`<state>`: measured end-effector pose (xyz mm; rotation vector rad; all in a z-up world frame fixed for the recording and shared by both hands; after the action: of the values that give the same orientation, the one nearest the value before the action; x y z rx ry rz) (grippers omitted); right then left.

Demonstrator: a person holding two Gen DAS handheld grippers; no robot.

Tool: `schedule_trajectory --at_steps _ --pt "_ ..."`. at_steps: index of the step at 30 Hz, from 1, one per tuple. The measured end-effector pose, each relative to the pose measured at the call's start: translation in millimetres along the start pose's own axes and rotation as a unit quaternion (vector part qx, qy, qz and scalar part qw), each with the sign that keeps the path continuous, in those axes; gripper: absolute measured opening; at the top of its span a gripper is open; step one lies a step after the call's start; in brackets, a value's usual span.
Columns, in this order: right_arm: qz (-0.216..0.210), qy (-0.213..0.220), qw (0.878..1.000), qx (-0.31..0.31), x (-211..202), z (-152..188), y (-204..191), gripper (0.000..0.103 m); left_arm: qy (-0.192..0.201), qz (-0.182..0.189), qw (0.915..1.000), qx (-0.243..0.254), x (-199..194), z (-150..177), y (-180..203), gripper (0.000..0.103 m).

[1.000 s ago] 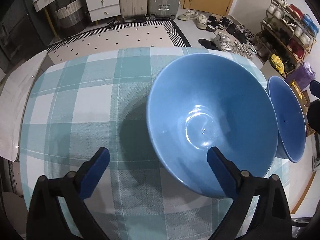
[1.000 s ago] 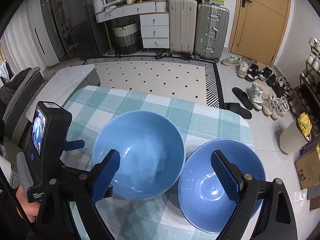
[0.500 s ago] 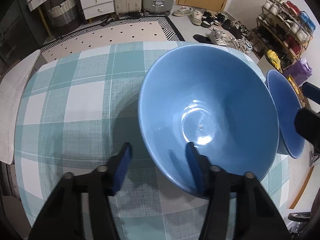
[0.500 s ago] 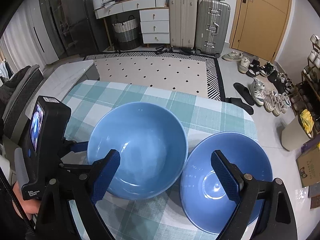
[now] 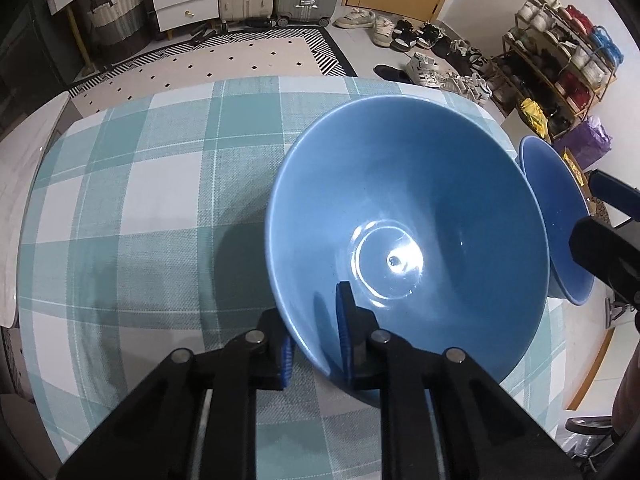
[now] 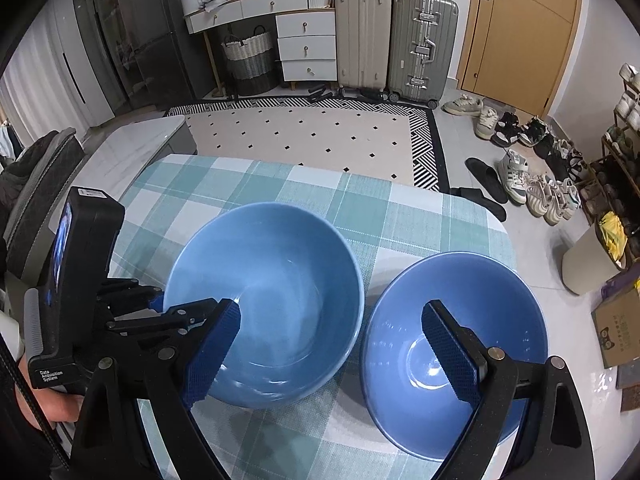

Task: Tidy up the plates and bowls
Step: 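Close the right tool on the bowl's opposite rim while the left tool holds it, then lift the blue bowl with both tools and carry it toward the plate stack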

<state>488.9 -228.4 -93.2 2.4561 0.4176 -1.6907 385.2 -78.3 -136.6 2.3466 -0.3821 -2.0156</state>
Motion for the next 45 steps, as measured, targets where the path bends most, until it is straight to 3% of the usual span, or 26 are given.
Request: schedule_trajectory --at_steps 14,22,33,37,41,45 --pt "-0.003 -0.014 1.0 -0.01 -4 3 -13 0.094 -0.003 -0.027 0.9996 0.008 -9 23 -27 0.016" --pt "0.035 -0.046 0.997 -0.048 14 9 -37 0.088 -0.007 -0.04 0.9991 0.012 -9 38 -44 0.016" --pt "0.013 -0.103 0.994 -0.038 50 18 -49 0.045 -0.01 -0.042 0.9989 0.017 -12 41 -47 0.018" --pt "0.03 -0.113 0.992 -0.041 58 23 -50 0.03 -0.02 -0.048 0.9981 0.032 -13 39 -46 0.02" --pt "0.013 -0.117 0.993 -0.031 62 27 -50 0.013 -0.011 -0.061 0.9972 0.041 -20 36 -43 0.02" --pt "0.012 -0.121 0.992 -0.019 63 29 -48 0.012 -0.006 -0.054 0.9977 0.041 -20 39 -38 0.019"
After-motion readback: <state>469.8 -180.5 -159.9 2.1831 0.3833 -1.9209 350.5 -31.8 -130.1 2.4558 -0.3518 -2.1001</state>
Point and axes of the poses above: each gripper's, at about its wrist camera, not at the fingertips, and x roughly the way its jaws point, y to its right, z to its underside, the point moved 6 cm from there along x, roughly the way its jaws point, and after that the axes turned 10 degrees about -y, right-handed, at the moved point
